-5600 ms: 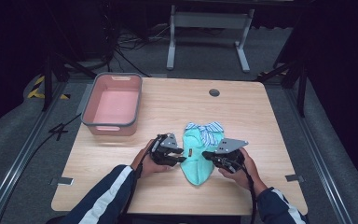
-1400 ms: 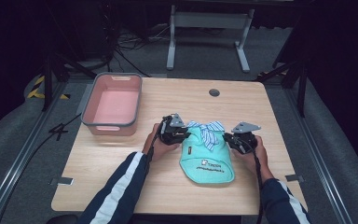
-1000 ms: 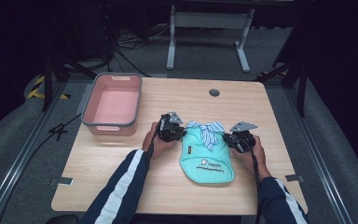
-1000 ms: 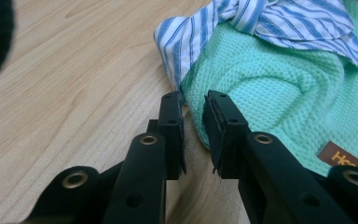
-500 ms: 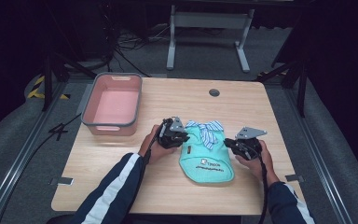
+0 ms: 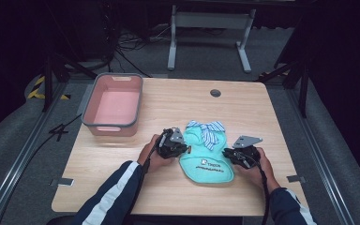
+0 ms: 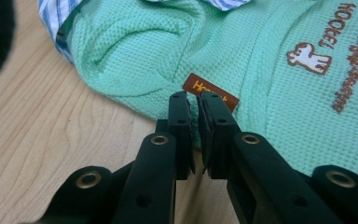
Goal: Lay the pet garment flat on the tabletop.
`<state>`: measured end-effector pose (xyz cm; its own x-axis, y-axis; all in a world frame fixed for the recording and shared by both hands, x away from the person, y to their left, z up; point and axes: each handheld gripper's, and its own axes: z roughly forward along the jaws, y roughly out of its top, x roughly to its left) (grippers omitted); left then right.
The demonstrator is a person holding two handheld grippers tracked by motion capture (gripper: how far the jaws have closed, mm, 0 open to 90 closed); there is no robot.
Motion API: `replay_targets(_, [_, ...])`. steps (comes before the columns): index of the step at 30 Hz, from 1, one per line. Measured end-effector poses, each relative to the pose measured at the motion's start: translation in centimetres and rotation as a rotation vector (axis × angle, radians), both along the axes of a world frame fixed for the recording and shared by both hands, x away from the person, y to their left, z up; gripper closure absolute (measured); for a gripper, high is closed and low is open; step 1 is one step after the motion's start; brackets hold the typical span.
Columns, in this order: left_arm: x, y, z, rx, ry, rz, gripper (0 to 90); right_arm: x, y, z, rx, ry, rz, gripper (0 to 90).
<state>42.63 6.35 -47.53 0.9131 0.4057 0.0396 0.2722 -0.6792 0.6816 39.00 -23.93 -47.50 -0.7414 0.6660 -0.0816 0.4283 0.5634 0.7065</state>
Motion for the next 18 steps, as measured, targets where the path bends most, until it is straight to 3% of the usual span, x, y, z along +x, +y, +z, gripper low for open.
replay_targets(5, [0.4, 0.4, 0.0, 0.007, -0.013, 0.009, 83.9, 0.6, -0.1, -0.2, 0.024, 0.0, -0.024, 80.6])
replay_targets(12, [0.8, 1.0, 0.3, 0.017, -0.011, 0.029, 79.2, 0.9, 0.8, 0.4, 0.006, -0.025, -0.003, 77.4])
replay_targets(15, [0.3, 1.2, 1.1, 0.043, -0.031, 0.016, 76.7, 0.5, 0.6, 1.1, 0.017, -0.045, -0.005, 76.2])
replay_targets(18, [-0.3, 1.6, 2.1, 0.034, -0.039, 0.004, 72.2, -0.1, 0.4, 1.7, 0.022, -0.045, 0.009, 71.5])
